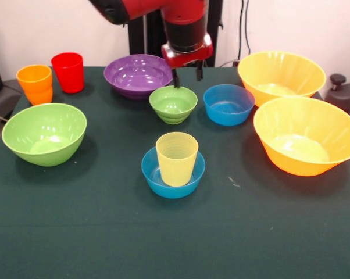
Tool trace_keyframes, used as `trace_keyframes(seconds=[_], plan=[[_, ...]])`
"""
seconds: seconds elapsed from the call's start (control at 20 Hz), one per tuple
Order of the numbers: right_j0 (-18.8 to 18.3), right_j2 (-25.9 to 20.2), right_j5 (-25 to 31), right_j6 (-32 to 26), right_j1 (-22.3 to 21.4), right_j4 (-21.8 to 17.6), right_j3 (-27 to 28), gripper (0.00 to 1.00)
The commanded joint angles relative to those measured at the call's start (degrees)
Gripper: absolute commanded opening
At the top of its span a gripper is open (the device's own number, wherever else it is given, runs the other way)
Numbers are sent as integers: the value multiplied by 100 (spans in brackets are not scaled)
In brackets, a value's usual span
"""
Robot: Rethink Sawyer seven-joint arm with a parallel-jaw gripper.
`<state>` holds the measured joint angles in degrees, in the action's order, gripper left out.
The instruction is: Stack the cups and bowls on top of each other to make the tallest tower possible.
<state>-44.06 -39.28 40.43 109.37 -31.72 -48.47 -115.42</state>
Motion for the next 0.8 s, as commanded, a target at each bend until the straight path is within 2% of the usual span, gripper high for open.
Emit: trace_keyframes(seconds=[0.05,0.2,0.35,0.45,0.8], plan=[[453,369,-628,34,91,-722,-422,100],[579,466,-830,131,44,-919,-499,100],[807,684,-1178,366,2,-1323,-374,100],[883,775,-1280,415,-22,-1422,-307,100],[858,828,-1341,168,-210,-1227,-316,100]])
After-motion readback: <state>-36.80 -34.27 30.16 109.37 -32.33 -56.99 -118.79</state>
